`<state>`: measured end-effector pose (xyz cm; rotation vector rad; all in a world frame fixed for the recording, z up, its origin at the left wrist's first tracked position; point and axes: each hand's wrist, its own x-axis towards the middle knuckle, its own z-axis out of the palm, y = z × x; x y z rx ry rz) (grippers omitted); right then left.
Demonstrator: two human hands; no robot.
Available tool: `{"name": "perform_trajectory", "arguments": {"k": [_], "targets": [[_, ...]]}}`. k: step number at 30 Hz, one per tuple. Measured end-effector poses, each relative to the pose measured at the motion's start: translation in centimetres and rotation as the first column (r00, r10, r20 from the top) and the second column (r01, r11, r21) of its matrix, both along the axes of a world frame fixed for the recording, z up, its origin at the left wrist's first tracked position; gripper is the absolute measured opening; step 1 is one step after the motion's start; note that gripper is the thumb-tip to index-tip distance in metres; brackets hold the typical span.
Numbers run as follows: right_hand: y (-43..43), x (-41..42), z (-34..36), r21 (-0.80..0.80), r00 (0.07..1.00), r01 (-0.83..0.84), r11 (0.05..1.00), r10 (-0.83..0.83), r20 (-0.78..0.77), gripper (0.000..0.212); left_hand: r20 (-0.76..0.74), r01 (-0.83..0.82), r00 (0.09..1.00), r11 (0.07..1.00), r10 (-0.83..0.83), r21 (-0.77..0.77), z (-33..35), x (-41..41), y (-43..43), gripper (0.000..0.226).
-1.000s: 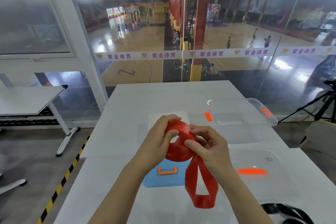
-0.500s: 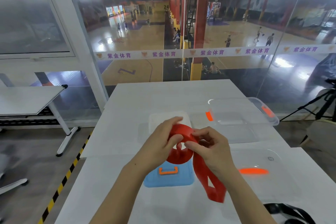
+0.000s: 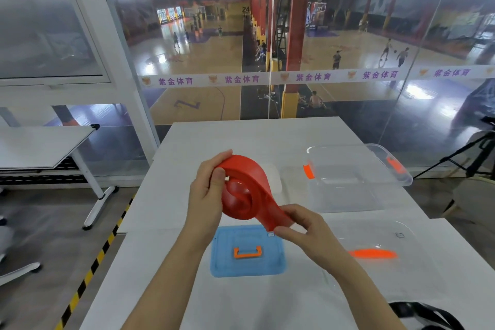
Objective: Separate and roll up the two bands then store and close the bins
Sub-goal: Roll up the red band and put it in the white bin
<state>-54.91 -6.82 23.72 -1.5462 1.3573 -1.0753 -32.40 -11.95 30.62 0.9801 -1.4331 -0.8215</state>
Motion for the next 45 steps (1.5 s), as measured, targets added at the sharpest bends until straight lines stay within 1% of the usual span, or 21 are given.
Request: {"name": "perform_trajectory", "arguments": {"k": [2,4,6,8,10,13,16,19,21,23,24,25,27,29,31,37,39,41,45], "targets": [[-0.2,0.2,-0.7,0.025,0.999,0.018,1.000,-0.017,-0.042,0.025,-0.094,-0.027,0.995,0.999,0.030,0.028,0.3,0.2,-0.3,0.035],[-0.3,0.0,-1.4,0.051,0.999,0.025,0.998,-0.023,-0.044,0.030,-0.170,-0.052,0.984,0.997,0.061,0.055,0.6,0.5,-0.6,0.035],[-0.4,-0.5,-2.0,0.097,0.999,0.003,0.995,0.002,-0.047,0.038,-0.202,-0.081,0.975,0.994,0.094,0.072,0.7,1.0,-1.0,0.036],[-0.5,-0.8,-2.3,0.171,0.996,-0.080,0.982,0.084,-0.018,0.042,-0.224,-0.110,0.966,0.990,0.126,0.086,0.6,1.5,-1.4,0.036],[-0.6,-0.9,-2.3,0.238,0.987,-0.160,0.958,0.160,0.018,0.042,-0.242,-0.128,0.958,0.984,0.155,0.124,0.2,1.9,-1.9,0.036],[-0.5,-0.9,-2.4,0.253,0.983,-0.182,0.950,0.174,0.057,0.036,-0.260,-0.159,0.945,0.972,0.201,0.172,-0.5,2.3,-2.4,0.036],[-0.7,-0.9,-2.4,0.202,0.995,-0.067,0.977,0.051,0.085,0.027,-0.271,-0.194,0.931,0.961,0.243,0.196,-0.9,2.8,-2.8,0.035],[-1.1,-0.9,-2.1,0.151,0.961,0.166,0.975,-0.194,0.196,0.022,-0.275,-0.225,0.920,0.951,0.279,0.213,-1.5,3.3,-3.0,0.034],[-1.3,-0.8,-2.0,0.125,0.900,0.336,0.933,-0.358,0.249,0.021,-0.283,-0.229,0.916,0.950,0.284,0.212,-2.0,3.6,-3.1,0.034],[-1.6,-0.8,-2.1,0.069,0.824,0.493,0.867,-0.491,0.283,0.017,-0.287,-0.231,0.914,0.949,0.288,0.217,-2.4,3.7,-3.2,0.033],[-1.7,-0.8,-2.2,0.034,0.798,0.550,0.834,-0.537,0.274,0.017,-0.287,-0.233,0.913,0.947,0.291,0.221,-2.6,3.7,-3.2,0.033],[-1.8,-0.8,-2.2,-0.002,0.790,0.577,0.816,-0.559,0.251,0.019,-0.284,-0.236,0.912,0.945,0.295,0.225,-2.8,3.7,-3.2,0.033],[-2.0,-0.8,-2.3,-0.066,0.817,0.559,0.826,-0.536,0.211,0.022,-0.288,-0.232,0.912,0.946,0.293,0.228,-3.0,3.6,-3.3,0.033],[-2.1,-0.7,-2.6,-0.116,0.858,0.508,0.854,-0.491,0.150,0.030,-0.295,-0.214,0.917,0.954,0.270,0.209,-2.9,3.6,-3.3,0.034],[-2.0,-0.7,-2.9,-0.135,0.889,0.457,0.879,-0.451,0.072,0.038,-0.273,-0.203,0.930,0.963,0.247,0.180,-2.5,3.4,-3.1,0.035],[-1.4,-0.9,-3.8,-0.030,0.947,0.307,0.951,-0.308,-0.092,0.038,-0.203,-0.197,0.955,0.975,0.214,0.099,-1.2,2.4,-2.5,0.035],[-1.1,-1.0,-3.8,0.007,0.963,0.250,0.968,-0.248,-0.106,0.035,-0.171,-0.183,0.967,0.981,0.191,0.063,-0.9,2.4,-2.2,0.035],[-1.0,-0.9,-3.6,0.004,0.974,0.193,0.981,-0.191,-0.122,0.035,-0.116,-0.150,0.982,0.989,0.149,0.002,-0.6,2.5,-1.7,0.034],[-1.0,0.1,-1.3,-0.088,0.982,0.171,0.981,-0.177,-0.066,0.050,0.045,-0.035,0.998,0.994,0.040,-0.104,-0.1,2.1,-1.0,0.035]]}}
